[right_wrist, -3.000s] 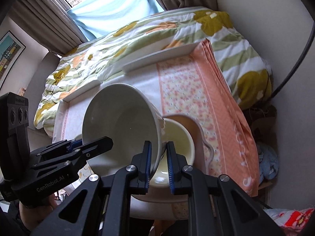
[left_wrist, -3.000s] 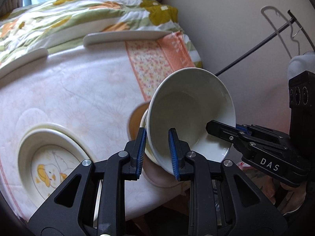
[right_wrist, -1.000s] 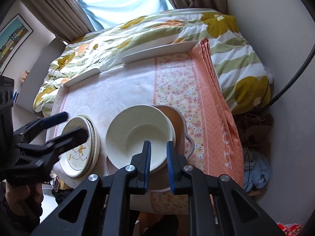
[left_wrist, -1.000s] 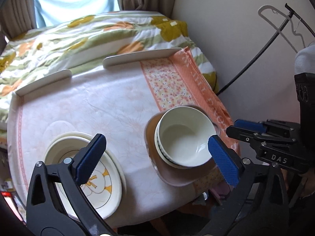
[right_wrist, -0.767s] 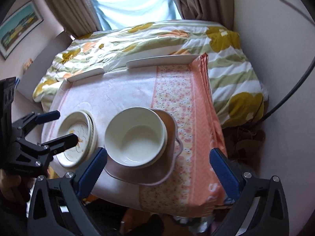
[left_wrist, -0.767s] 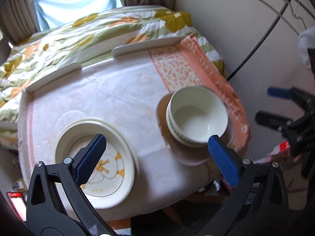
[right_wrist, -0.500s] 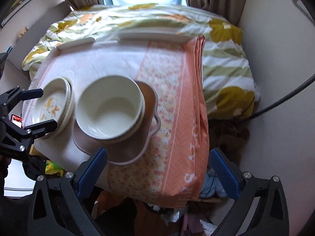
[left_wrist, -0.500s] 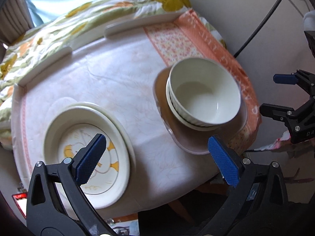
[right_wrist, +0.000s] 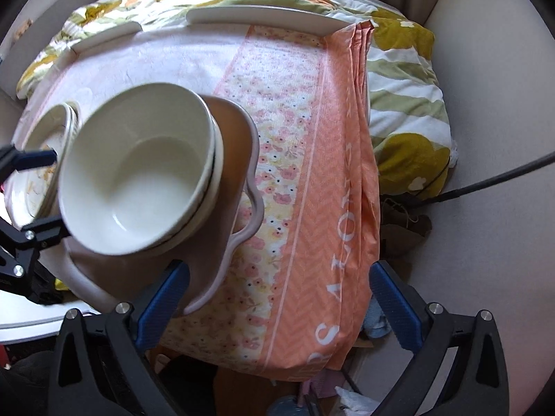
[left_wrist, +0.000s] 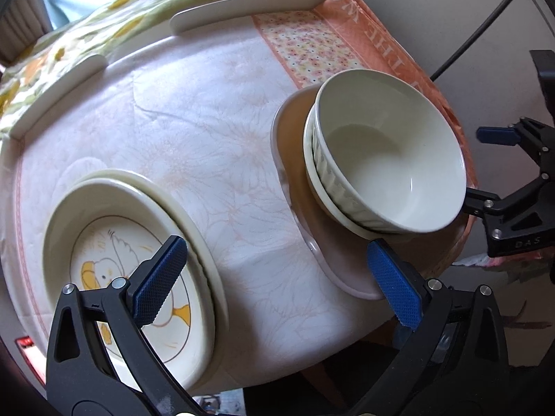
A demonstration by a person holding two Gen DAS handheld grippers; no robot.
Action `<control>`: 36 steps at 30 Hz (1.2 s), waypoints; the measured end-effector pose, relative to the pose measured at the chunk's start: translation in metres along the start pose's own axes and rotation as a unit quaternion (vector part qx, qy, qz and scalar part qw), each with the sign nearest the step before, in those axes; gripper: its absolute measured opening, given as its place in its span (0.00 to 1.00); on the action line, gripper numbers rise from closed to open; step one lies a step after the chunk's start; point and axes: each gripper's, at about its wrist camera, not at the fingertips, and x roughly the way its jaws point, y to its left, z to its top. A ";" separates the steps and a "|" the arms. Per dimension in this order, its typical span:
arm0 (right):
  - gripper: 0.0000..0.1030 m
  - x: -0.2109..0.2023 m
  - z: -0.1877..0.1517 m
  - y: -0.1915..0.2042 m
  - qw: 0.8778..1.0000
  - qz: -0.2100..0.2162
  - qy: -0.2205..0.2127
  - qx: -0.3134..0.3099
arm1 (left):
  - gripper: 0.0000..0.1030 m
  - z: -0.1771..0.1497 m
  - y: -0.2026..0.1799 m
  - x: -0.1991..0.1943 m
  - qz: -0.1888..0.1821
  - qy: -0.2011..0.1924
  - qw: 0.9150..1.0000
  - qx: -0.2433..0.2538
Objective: Organize plates and bowls
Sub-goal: 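Close both grippers on the pink dish rim holding the nested bowls, then lift the pink dish with bowls and carry it over the plate stack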
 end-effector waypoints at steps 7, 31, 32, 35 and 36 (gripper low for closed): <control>0.74 0.013 0.004 0.005 1.000 0.017 0.010 -0.013 | 1.00 0.004 -0.011 0.003 0.037 0.013 0.998 0.040; 0.13 0.029 -0.002 0.025 0.992 0.127 -0.024 0.010 | 0.10 0.008 -0.005 0.042 -0.067 0.026 0.997 -0.009; 0.13 0.028 -0.003 0.023 0.991 0.129 -0.029 0.016 | 0.10 0.009 -0.005 0.041 -0.067 0.025 0.997 -0.009; 0.13 0.025 -0.002 0.024 0.992 0.121 -0.040 0.015 | 0.10 0.009 -0.005 0.041 -0.064 0.019 0.998 -0.008; 0.13 0.024 -0.002 0.025 0.992 0.117 -0.044 0.012 | 0.10 0.009 -0.005 0.039 -0.063 0.014 0.998 -0.008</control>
